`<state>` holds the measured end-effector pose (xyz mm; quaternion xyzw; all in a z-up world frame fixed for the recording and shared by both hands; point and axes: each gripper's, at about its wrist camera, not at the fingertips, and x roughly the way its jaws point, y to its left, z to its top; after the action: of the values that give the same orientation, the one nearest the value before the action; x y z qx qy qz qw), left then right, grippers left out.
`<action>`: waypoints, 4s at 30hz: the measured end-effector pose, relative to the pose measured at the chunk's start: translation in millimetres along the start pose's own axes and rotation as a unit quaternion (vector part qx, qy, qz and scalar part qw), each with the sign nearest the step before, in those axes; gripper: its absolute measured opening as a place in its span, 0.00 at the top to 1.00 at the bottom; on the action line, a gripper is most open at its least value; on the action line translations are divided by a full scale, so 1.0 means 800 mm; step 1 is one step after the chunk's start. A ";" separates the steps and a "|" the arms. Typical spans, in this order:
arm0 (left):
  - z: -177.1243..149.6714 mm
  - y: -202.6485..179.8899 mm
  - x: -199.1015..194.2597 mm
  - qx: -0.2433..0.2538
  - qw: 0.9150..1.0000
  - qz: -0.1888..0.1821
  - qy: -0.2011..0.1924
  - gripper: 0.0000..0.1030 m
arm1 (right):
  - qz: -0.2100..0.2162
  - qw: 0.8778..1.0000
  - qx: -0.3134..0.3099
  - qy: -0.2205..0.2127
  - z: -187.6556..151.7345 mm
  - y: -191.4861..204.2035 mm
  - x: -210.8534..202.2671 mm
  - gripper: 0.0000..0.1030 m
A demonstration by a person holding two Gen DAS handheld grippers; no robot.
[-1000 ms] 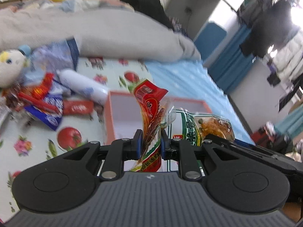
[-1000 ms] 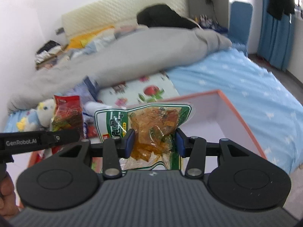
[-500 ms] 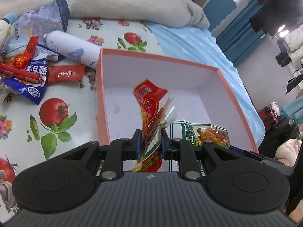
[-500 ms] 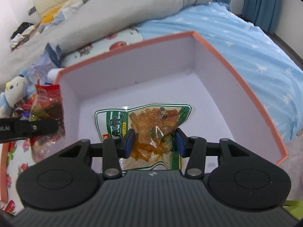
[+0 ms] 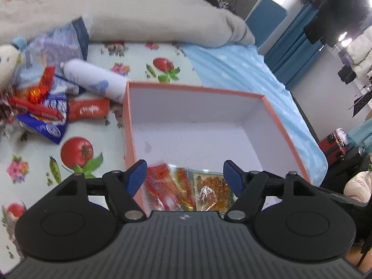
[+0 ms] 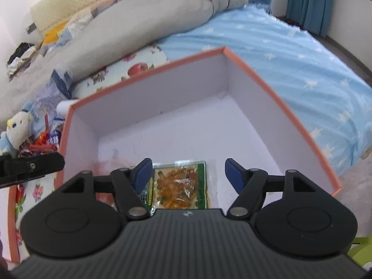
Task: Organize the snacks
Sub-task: 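Open both grippers to drop the packets into the orange box, then withdraw both tools from the box back toward the snack pile, then grasp the red sausage stick with the right gripper while the left grasps a wrapper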
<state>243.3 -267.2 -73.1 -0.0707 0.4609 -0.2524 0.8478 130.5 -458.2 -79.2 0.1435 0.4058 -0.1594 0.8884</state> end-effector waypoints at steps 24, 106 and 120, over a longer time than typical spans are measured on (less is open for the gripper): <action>-0.053 0.006 -0.232 0.067 0.984 0.024 -0.163 0.26 | 0.071 0.987 -0.023 -0.145 -0.039 0.067 -0.180 0.31; -0.107 0.325 -0.038 0.093 0.961 0.222 -0.132 0.26 | 0.224 0.945 -0.226 -0.074 -0.100 0.305 0.048 0.47; -0.059 0.352 0.031 0.172 0.926 0.317 -0.114 0.26 | 0.220 0.932 -0.286 -0.023 -0.031 0.383 0.156 0.51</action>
<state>318.1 -31.1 -217.5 0.1975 0.3090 -0.0357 0.9296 313.6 -191.5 -152.3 -0.0348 0.3719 0.1593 0.9139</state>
